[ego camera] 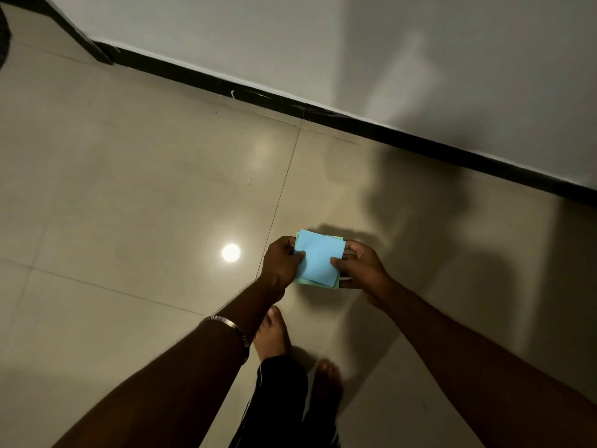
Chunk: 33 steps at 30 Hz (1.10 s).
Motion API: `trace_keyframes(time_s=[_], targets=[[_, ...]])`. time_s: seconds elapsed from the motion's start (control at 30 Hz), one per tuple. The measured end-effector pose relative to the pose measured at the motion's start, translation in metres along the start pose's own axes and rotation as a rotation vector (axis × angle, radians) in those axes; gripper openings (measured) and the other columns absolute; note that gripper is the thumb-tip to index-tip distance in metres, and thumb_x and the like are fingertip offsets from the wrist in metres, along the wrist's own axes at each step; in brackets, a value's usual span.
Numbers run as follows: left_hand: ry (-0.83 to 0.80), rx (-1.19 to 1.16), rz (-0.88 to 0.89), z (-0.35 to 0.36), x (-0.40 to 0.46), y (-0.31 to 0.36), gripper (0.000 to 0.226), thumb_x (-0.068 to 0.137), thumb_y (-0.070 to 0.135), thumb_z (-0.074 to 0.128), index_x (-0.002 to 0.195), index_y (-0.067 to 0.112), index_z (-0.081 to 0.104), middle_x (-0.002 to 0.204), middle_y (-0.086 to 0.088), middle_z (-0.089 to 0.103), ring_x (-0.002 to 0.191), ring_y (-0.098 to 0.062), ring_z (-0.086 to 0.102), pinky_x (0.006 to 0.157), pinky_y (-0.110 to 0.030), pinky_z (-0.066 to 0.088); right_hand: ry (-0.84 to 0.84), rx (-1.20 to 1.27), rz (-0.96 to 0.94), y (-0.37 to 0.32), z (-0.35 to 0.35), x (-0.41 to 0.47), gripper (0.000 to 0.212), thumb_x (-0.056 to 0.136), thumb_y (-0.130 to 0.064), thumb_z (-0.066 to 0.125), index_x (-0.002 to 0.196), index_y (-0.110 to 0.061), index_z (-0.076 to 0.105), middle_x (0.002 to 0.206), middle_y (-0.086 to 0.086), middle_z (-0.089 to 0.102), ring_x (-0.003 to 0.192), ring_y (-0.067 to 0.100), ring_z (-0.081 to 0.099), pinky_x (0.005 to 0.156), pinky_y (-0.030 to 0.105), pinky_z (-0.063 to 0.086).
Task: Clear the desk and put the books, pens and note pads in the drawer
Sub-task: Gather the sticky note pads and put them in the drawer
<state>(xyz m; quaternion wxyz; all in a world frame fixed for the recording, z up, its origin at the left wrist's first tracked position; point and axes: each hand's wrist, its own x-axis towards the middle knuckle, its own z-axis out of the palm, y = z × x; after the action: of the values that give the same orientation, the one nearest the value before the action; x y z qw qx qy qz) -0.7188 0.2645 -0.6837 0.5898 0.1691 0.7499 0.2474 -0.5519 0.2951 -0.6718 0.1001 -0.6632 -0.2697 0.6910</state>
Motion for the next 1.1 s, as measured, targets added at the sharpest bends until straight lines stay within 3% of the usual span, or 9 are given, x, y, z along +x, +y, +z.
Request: trace_keyframes(time_s=[0.13, 0.3, 0.4, 0.57, 1.1], targets=[[0.004, -0.038, -0.007, -0.010, -0.019, -0.016, 0.016, 0.087, 0.000, 0.058, 0.102, 0.006, 0.060, 0.095, -0.007, 0.064, 0.086, -0.021, 0.059, 0.074, -0.031, 0.050, -0.013, -0.032, -0.008, 0.018, 0.008, -0.013, 0.036, 0.086, -0.005, 0.067, 0.120, -0.015, 0.061, 0.113, 0.008, 0.069, 0.095, 0.028, 0.069, 0.060, 0.032, 0.058], [-0.017, -0.069, -0.024, -0.014, -0.043, -0.043, 0.021, 0.088, 0.000, 0.059, 0.108, 0.003, 0.061, 0.102, -0.010, 0.066, 0.093, -0.025, 0.063, 0.091, -0.043, 0.053, -0.002, -0.047, -0.049, 0.042, 0.011, -0.030, 0.035, 0.086, -0.002, 0.066, 0.120, -0.011, 0.061, 0.113, 0.011, 0.068, 0.099, 0.029, 0.069, 0.071, 0.041, 0.060], [-0.016, -0.088, -0.045, -0.015, -0.058, -0.060, 0.020, 0.088, 0.000, 0.059, 0.108, 0.002, 0.062, 0.098, -0.009, 0.066, 0.091, -0.024, 0.063, 0.087, -0.040, 0.054, -0.005, -0.065, -0.049, 0.057, 0.011, -0.041, 0.036, 0.086, -0.001, 0.066, 0.121, -0.010, 0.061, 0.114, 0.012, 0.068, 0.102, 0.028, 0.068, 0.075, 0.044, 0.060], [-0.028, -0.187, -0.066, -0.026, -0.085, -0.086, 0.025, 0.088, -0.008, 0.054, 0.110, 0.001, 0.059, 0.082, -0.006, 0.062, 0.079, -0.020, 0.061, 0.068, -0.028, 0.055, -0.018, -0.084, -0.059, 0.082, 0.012, -0.061, 0.037, 0.087, -0.001, 0.066, 0.122, -0.009, 0.059, 0.113, 0.008, 0.064, 0.096, 0.023, 0.066, 0.062, 0.033, 0.058], [0.004, -0.195, -0.177, -0.074, -0.119, -0.234, 0.024, 0.087, -0.009, 0.047, 0.103, 0.006, 0.058, 0.085, -0.007, 0.065, 0.076, -0.019, 0.062, 0.061, -0.023, 0.049, -0.065, -0.229, 0.002, 0.216, 0.071, -0.072, 0.033, 0.088, -0.002, 0.065, 0.119, -0.011, 0.060, 0.114, 0.008, 0.064, 0.103, 0.024, 0.065, 0.070, 0.038, 0.059]])
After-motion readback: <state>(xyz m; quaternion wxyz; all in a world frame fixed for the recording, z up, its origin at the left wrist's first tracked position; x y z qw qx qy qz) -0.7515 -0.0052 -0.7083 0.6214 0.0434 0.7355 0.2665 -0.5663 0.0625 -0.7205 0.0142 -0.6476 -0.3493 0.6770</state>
